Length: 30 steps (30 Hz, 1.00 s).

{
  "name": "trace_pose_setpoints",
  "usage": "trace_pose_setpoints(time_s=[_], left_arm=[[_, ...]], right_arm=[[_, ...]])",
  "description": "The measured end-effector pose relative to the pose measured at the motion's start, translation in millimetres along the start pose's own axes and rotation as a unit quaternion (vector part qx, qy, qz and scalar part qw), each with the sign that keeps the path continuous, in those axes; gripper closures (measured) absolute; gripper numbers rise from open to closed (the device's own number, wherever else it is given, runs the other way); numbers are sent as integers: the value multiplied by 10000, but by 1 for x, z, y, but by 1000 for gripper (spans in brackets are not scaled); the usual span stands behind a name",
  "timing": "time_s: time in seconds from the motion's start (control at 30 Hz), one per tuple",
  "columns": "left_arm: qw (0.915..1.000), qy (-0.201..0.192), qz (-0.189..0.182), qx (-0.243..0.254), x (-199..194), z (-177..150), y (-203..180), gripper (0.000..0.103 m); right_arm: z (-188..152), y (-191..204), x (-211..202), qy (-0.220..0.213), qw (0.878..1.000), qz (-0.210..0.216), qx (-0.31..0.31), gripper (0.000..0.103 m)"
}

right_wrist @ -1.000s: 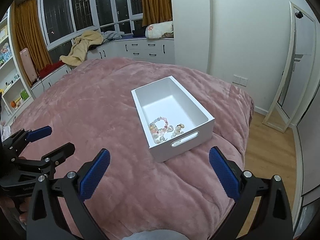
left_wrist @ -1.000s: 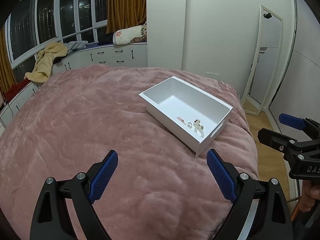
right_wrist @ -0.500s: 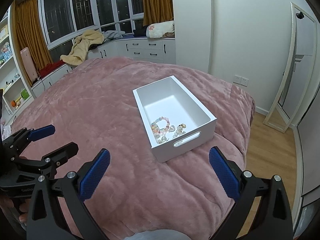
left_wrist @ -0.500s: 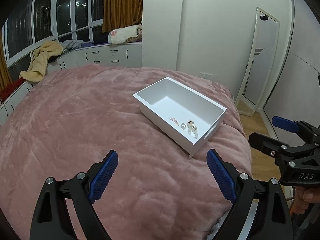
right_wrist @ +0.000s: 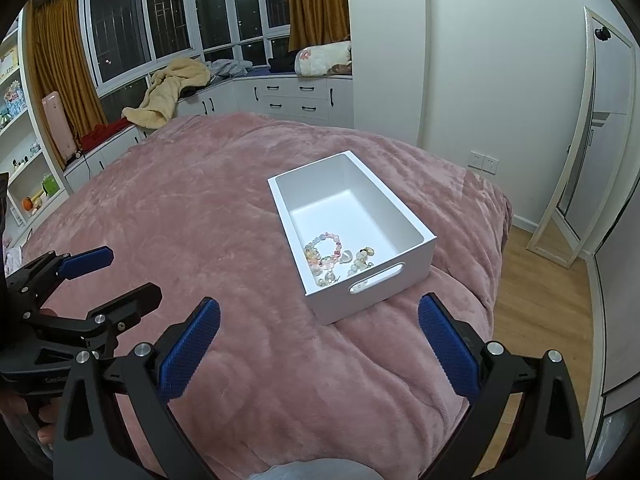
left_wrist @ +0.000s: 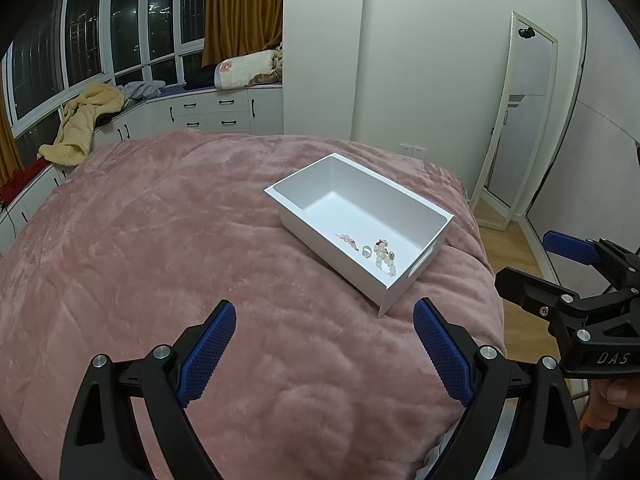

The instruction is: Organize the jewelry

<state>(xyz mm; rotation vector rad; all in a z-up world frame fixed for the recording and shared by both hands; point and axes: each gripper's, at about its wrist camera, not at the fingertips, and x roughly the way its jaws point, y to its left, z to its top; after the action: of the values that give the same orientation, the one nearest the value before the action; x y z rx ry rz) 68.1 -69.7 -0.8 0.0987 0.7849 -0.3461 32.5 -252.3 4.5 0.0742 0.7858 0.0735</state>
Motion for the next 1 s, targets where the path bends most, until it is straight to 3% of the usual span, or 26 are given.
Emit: trace_pose_setpoints(time_s=[1.0], left_arm=[[9999,44,-49,83,-1,-2,-5,11]], right_arm=[[-1,-3,-7,-45,10000,-17,46,5]])
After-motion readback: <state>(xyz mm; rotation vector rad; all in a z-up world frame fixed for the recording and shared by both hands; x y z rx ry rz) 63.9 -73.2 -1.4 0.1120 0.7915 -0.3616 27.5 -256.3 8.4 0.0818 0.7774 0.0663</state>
